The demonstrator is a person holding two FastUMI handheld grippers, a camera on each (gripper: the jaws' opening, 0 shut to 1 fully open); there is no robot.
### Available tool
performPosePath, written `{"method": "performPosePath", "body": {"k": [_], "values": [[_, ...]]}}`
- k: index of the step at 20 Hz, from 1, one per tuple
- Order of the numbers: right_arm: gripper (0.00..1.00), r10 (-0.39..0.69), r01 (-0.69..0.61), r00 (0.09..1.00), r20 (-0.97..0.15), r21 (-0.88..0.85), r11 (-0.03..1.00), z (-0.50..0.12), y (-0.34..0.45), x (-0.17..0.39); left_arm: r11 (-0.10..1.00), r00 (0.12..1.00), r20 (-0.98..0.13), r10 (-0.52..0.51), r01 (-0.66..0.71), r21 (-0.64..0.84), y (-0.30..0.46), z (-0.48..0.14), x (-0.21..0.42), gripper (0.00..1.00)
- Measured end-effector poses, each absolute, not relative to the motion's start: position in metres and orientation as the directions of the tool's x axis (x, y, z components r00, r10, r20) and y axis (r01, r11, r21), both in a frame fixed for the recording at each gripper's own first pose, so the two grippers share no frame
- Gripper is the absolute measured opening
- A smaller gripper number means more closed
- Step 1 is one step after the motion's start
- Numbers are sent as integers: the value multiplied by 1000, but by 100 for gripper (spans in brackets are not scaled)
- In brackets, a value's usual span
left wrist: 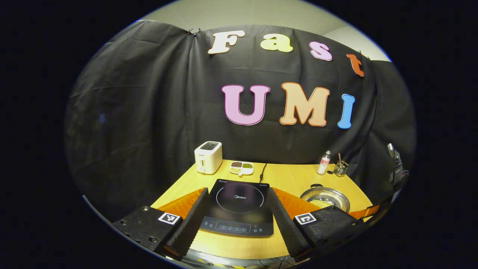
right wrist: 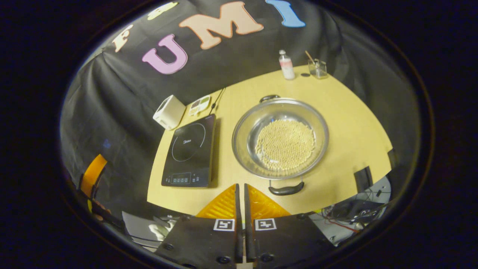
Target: First push the handle of the pot to place it horizontally, then grasp the pot with both hands and set it on the induction cooktop.
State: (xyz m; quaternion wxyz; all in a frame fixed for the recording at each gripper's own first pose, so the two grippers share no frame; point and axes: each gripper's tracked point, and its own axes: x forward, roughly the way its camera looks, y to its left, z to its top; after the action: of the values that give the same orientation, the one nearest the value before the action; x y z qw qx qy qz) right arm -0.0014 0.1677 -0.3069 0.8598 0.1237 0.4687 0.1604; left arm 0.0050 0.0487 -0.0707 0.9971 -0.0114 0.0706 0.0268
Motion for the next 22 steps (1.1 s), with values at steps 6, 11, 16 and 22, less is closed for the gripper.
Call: {"method": "performPosePath", "body": {"k": [6, 11, 16, 22], "values": [[7, 456, -81, 356, -815, 460, 884, -350, 188, -1, 997, 984, -159, 74, -77, -12, 61, -80, 11, 96], [8, 368, -31, 282, -886, 375, 927, -393, 177, 4, 995, 979, -179, 98, -101, -9, 72, -89, 14, 96], [7, 275, -11, 259, -926, 282, 959, -421, 157, 11, 991, 972, -194, 130, -135, -15, 84, -96, 15, 96], [0, 229, -1, 259, -938, 237, 971, -431, 145, 17, 988, 969, -192, 152, -156, -4, 90, -94, 22, 96]]}}
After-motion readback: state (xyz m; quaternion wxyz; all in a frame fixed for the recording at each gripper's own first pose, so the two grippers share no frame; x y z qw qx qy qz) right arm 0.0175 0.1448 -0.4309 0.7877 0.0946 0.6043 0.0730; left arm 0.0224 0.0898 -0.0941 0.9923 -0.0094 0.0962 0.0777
